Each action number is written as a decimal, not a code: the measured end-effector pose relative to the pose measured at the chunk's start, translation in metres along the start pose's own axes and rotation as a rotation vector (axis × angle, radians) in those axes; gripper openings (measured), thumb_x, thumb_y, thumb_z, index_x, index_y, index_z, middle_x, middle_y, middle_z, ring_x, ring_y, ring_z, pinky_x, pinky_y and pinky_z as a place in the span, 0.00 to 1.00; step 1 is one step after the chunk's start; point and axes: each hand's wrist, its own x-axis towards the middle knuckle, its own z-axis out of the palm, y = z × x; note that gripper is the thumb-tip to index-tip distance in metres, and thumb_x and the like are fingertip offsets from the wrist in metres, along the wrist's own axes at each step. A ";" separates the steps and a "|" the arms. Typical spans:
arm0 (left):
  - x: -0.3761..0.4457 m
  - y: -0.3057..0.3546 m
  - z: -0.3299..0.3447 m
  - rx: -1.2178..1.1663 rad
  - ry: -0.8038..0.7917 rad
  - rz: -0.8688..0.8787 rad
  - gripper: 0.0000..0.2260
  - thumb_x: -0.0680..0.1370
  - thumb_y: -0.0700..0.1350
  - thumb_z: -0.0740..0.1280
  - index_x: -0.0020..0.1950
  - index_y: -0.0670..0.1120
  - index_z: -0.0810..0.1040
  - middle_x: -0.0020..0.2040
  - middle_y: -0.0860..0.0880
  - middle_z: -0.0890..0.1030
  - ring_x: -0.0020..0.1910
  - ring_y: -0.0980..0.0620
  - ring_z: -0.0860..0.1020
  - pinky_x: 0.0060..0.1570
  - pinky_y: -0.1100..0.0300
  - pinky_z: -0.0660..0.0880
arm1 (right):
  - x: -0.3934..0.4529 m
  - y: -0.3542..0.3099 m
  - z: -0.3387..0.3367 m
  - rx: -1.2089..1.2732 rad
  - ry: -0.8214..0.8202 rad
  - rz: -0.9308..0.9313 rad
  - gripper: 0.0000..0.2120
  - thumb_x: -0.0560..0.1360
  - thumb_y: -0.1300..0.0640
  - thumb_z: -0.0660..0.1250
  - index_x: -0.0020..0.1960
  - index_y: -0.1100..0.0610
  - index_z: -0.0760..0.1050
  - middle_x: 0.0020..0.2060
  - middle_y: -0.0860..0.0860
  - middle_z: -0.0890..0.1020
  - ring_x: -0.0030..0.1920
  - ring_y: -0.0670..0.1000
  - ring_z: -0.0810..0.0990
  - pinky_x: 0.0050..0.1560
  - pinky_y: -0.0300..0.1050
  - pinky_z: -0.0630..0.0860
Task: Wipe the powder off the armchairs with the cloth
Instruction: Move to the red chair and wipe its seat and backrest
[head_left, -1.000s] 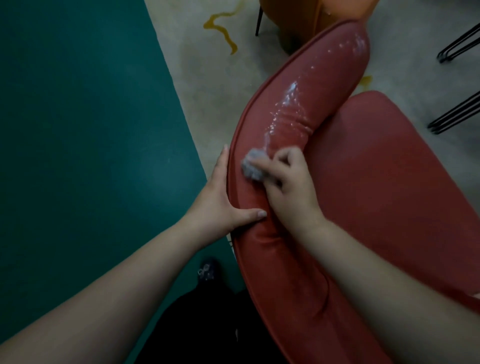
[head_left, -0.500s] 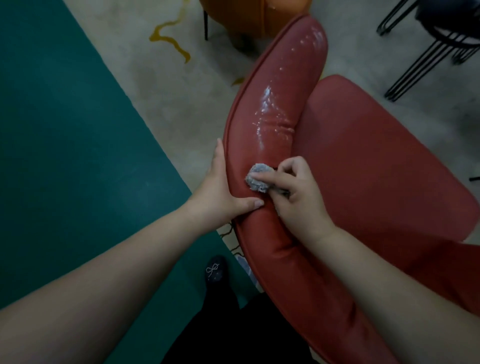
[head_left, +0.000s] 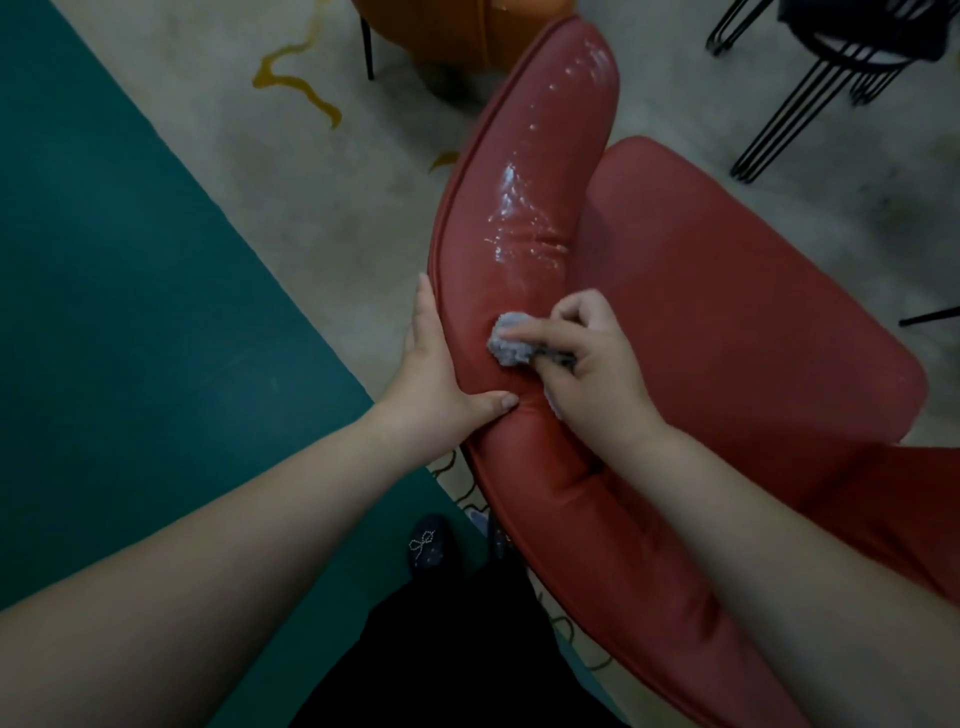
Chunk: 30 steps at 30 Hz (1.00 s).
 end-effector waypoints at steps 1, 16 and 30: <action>0.000 0.000 0.000 0.005 0.005 0.000 0.61 0.66 0.46 0.79 0.75 0.53 0.30 0.79 0.51 0.47 0.76 0.55 0.53 0.74 0.54 0.57 | 0.011 0.001 0.004 -0.020 0.047 0.002 0.21 0.69 0.70 0.66 0.55 0.49 0.82 0.44 0.49 0.67 0.44 0.39 0.69 0.51 0.28 0.68; 0.002 0.008 0.006 0.051 0.056 -0.066 0.58 0.69 0.44 0.77 0.76 0.52 0.30 0.79 0.50 0.45 0.76 0.54 0.52 0.73 0.59 0.53 | 0.016 0.008 0.011 0.137 0.208 0.182 0.19 0.72 0.68 0.68 0.53 0.46 0.81 0.44 0.48 0.67 0.41 0.39 0.71 0.46 0.28 0.69; 0.004 0.003 0.008 0.035 0.085 -0.044 0.57 0.67 0.47 0.77 0.77 0.53 0.34 0.79 0.50 0.49 0.76 0.54 0.54 0.75 0.50 0.56 | 0.009 0.006 -0.002 0.204 0.057 0.137 0.17 0.72 0.69 0.68 0.53 0.50 0.82 0.44 0.47 0.67 0.40 0.38 0.72 0.46 0.26 0.70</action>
